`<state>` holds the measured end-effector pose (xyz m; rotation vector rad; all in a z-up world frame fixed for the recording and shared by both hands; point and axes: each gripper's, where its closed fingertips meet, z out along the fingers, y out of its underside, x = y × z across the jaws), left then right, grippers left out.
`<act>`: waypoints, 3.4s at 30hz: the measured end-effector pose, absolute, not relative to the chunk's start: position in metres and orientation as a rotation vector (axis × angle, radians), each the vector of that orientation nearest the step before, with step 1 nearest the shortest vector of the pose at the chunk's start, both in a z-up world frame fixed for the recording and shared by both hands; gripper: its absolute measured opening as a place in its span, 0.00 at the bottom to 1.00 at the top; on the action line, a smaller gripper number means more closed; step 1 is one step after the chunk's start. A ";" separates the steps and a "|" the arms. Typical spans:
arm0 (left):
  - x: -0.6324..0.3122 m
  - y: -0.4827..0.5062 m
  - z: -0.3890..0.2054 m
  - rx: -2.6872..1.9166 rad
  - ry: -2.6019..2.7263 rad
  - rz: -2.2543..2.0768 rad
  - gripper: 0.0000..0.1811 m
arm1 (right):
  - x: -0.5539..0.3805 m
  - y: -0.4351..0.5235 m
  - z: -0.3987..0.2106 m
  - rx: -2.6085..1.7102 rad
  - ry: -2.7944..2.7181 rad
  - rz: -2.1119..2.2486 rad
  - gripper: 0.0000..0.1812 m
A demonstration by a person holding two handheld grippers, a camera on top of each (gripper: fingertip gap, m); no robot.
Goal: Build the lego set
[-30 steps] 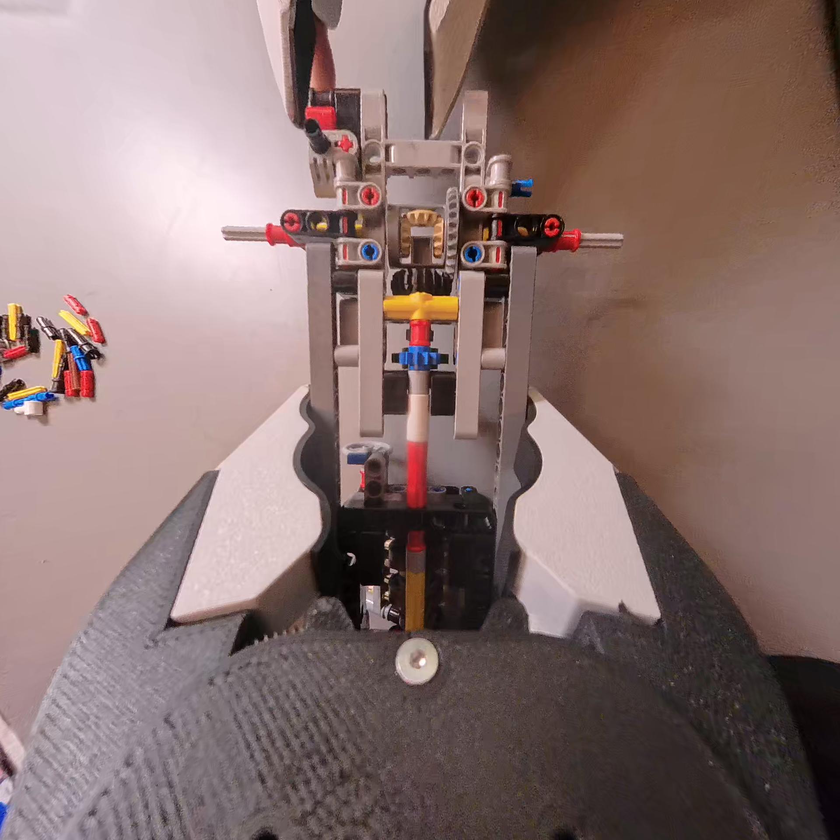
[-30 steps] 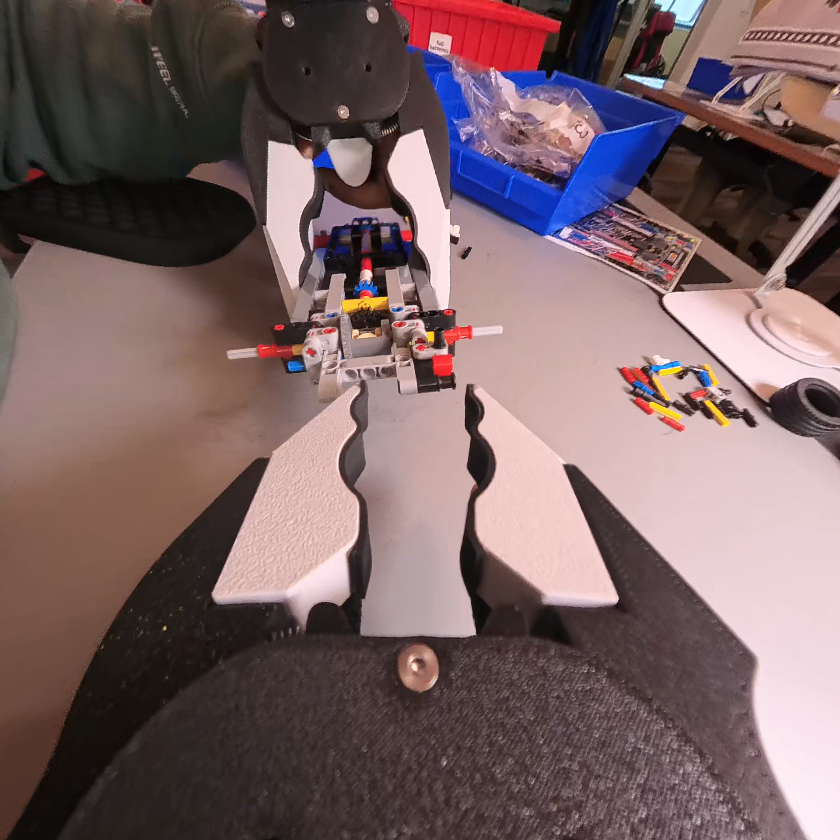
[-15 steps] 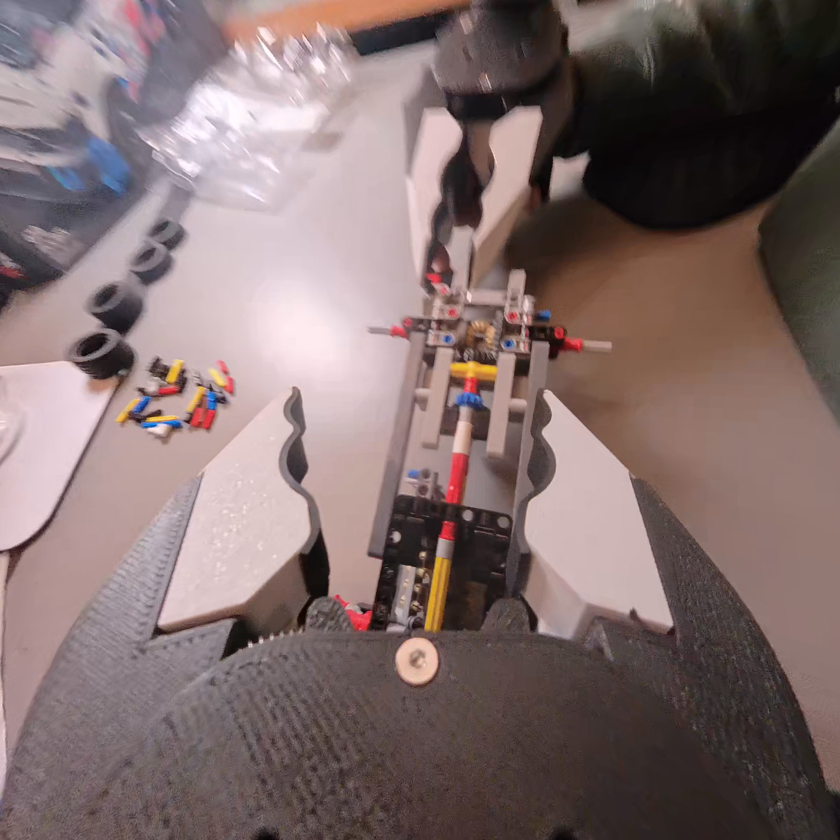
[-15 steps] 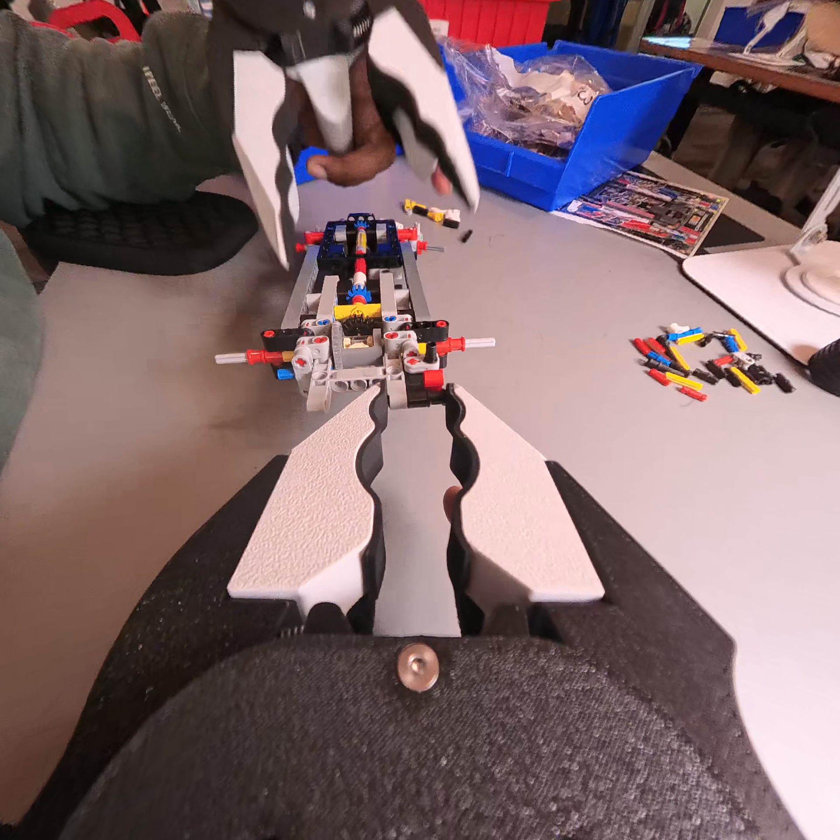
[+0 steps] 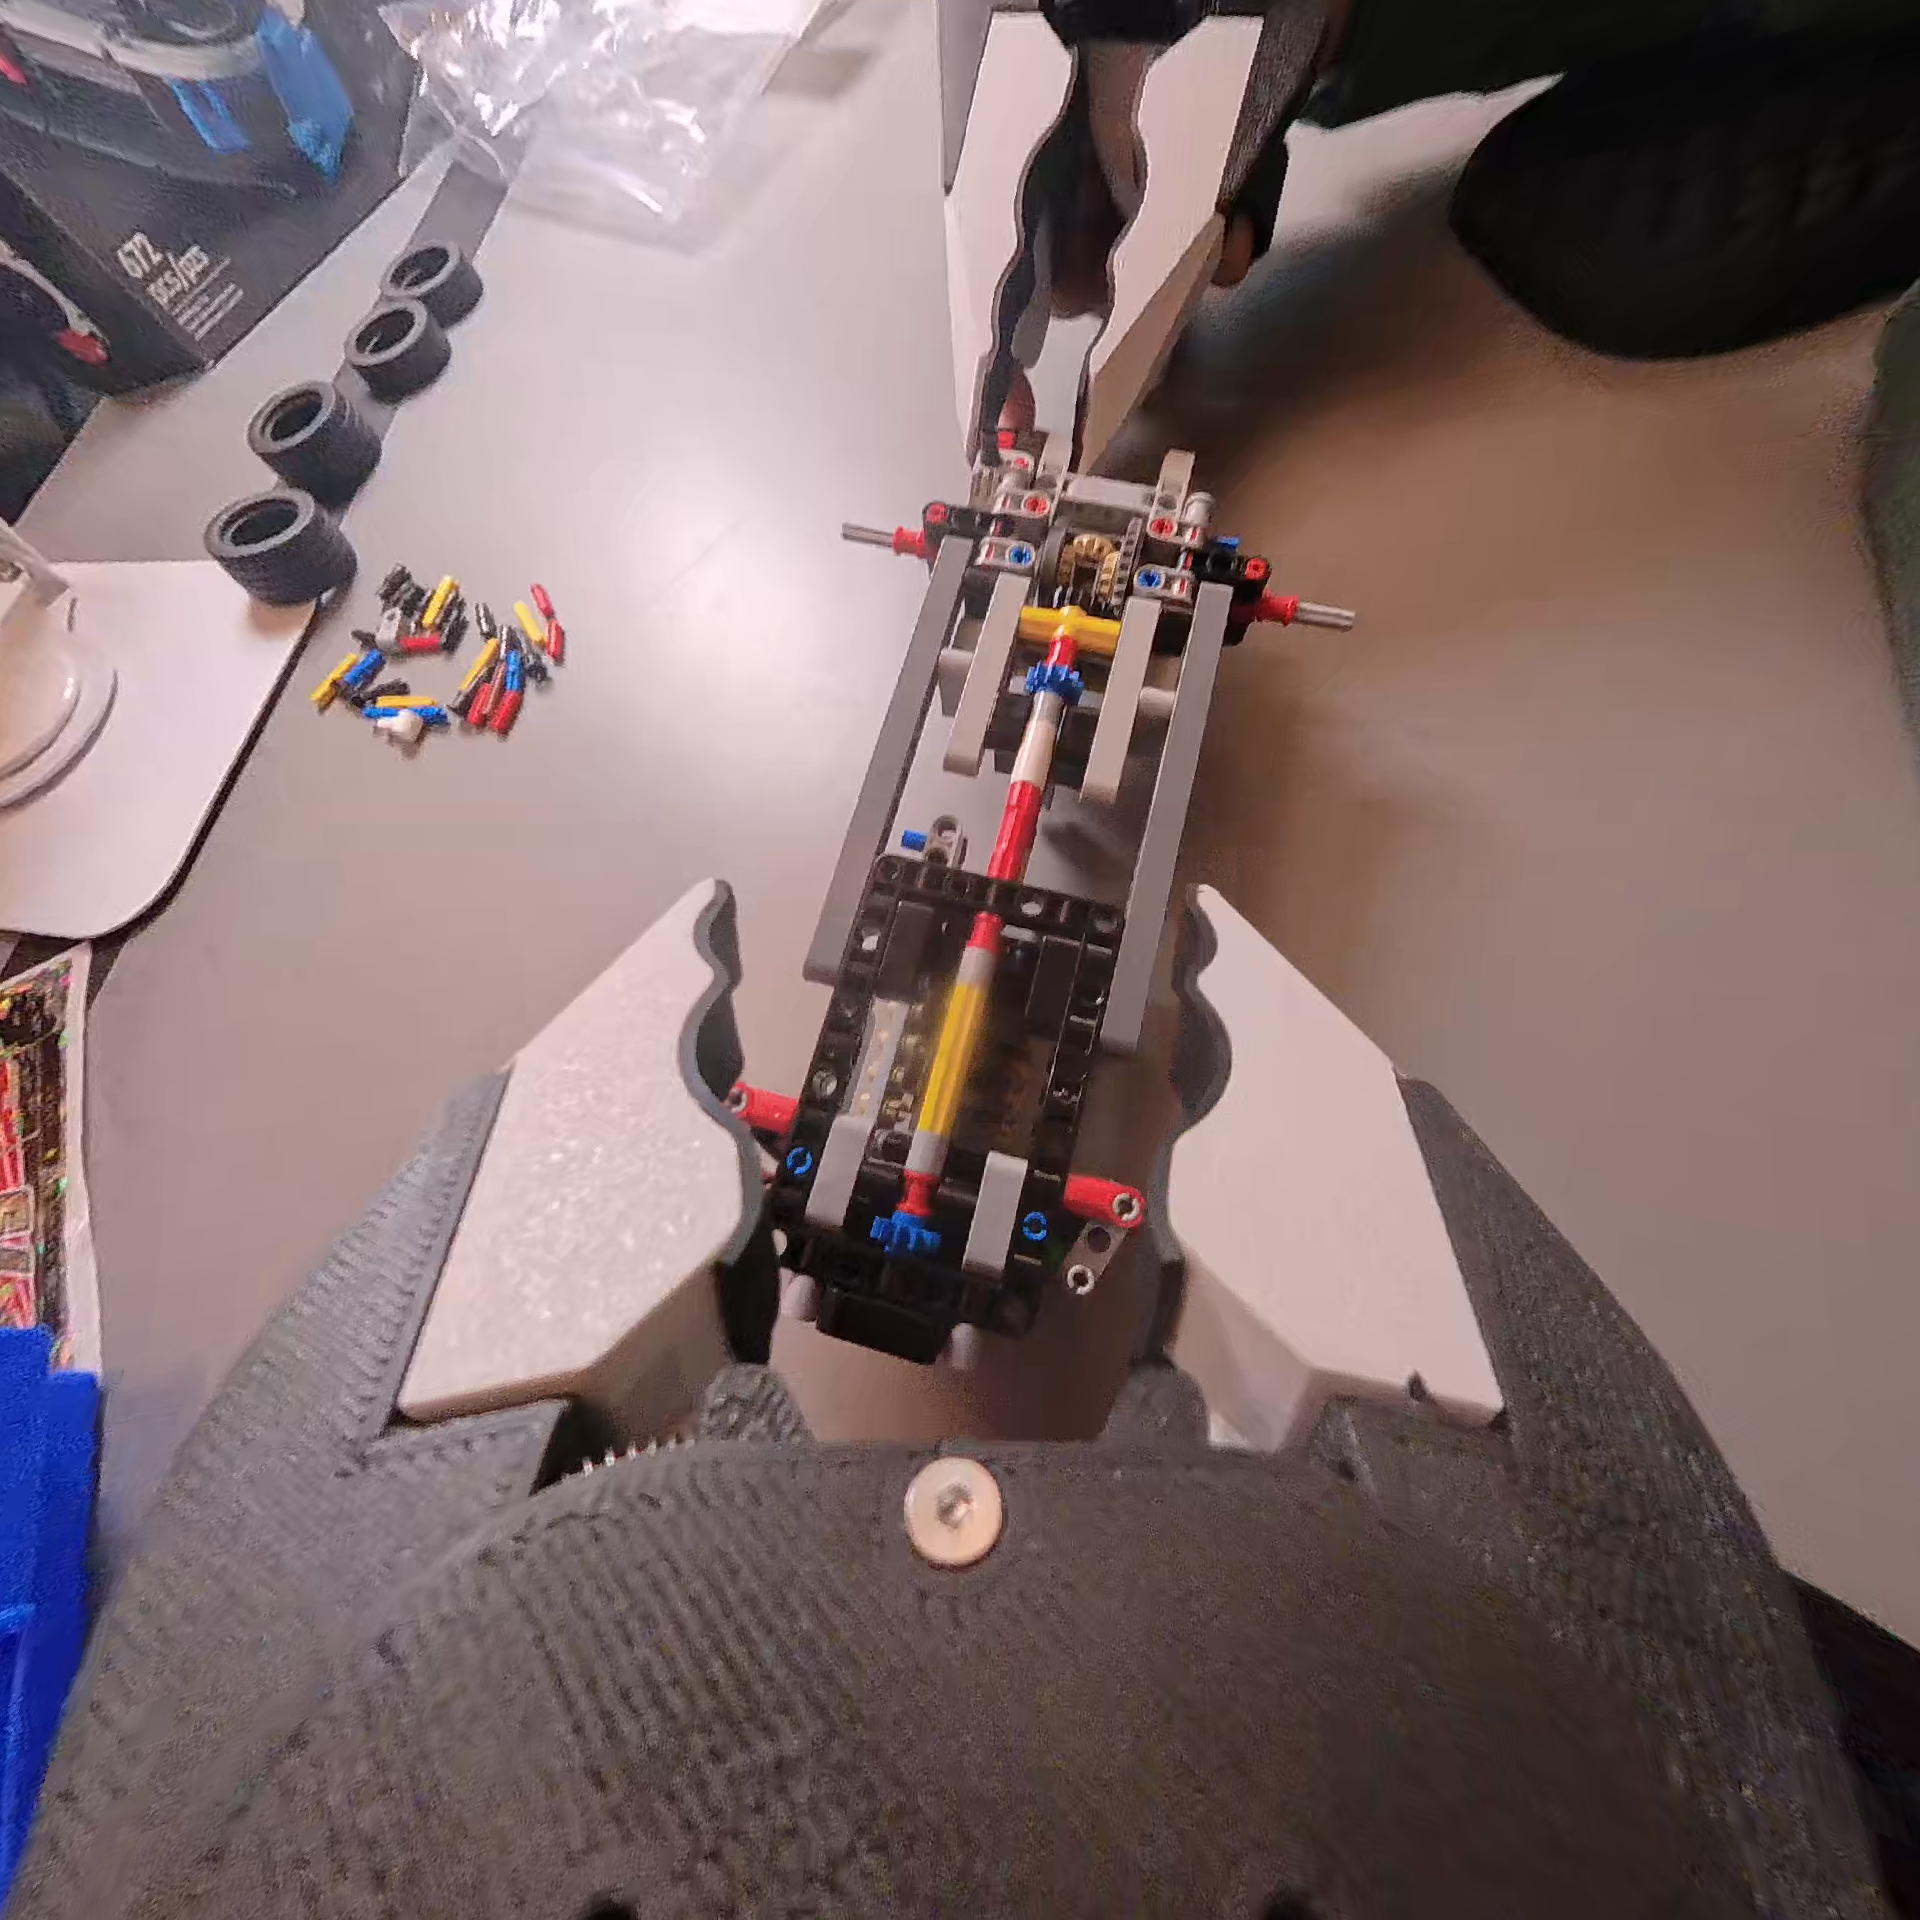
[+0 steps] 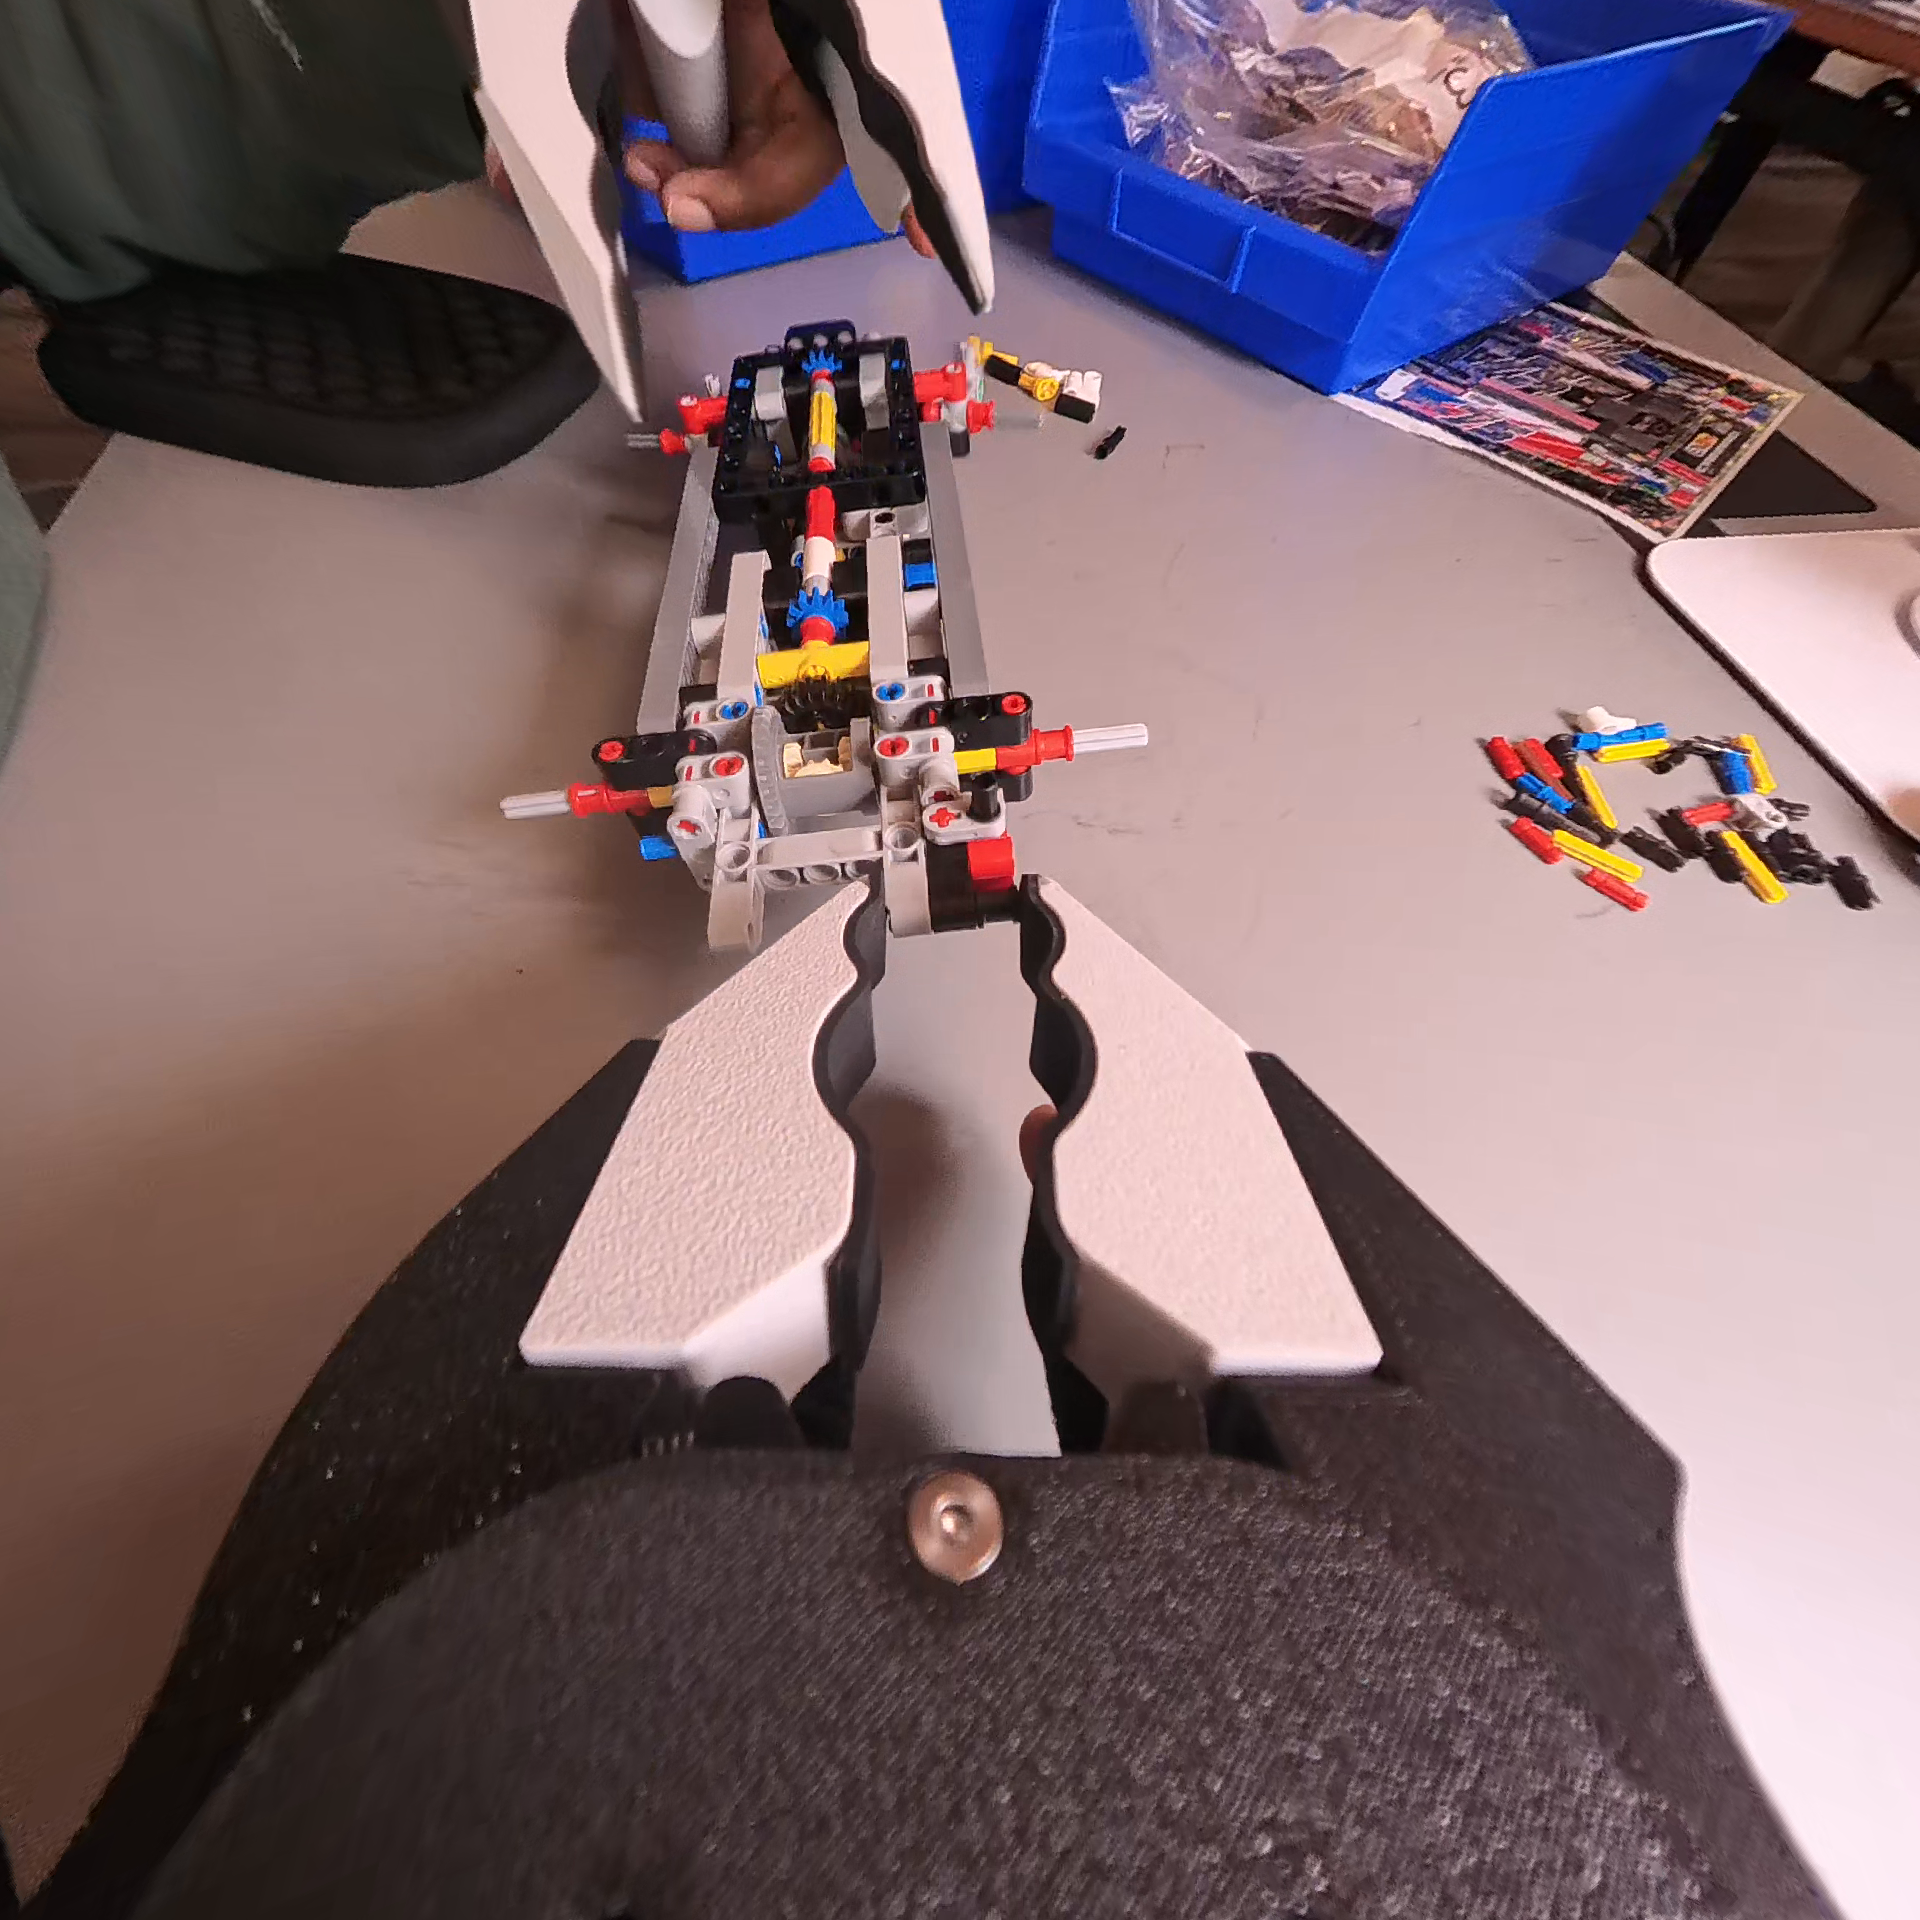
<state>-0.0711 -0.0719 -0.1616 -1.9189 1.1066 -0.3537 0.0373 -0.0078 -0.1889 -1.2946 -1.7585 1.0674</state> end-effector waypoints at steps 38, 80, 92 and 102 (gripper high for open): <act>-0.099 -0.010 -0.087 -1.648 0.536 -0.361 0.39 | 0.038 0.061 -0.161 -1.317 -1.538 0.997 0.17; -0.158 -0.022 -0.112 -1.538 0.364 -0.181 0.00 | 0.049 0.169 -0.110 -1.340 -0.930 0.715 0.00; -0.152 0.013 -0.059 -1.503 0.374 -0.071 0.04 | -0.036 0.341 -0.036 -1.561 -0.640 0.597 0.21; -0.151 0.120 0.001 -1.536 0.357 -0.027 0.09 | -0.050 0.351 -0.048 -1.611 -0.552 0.661 0.04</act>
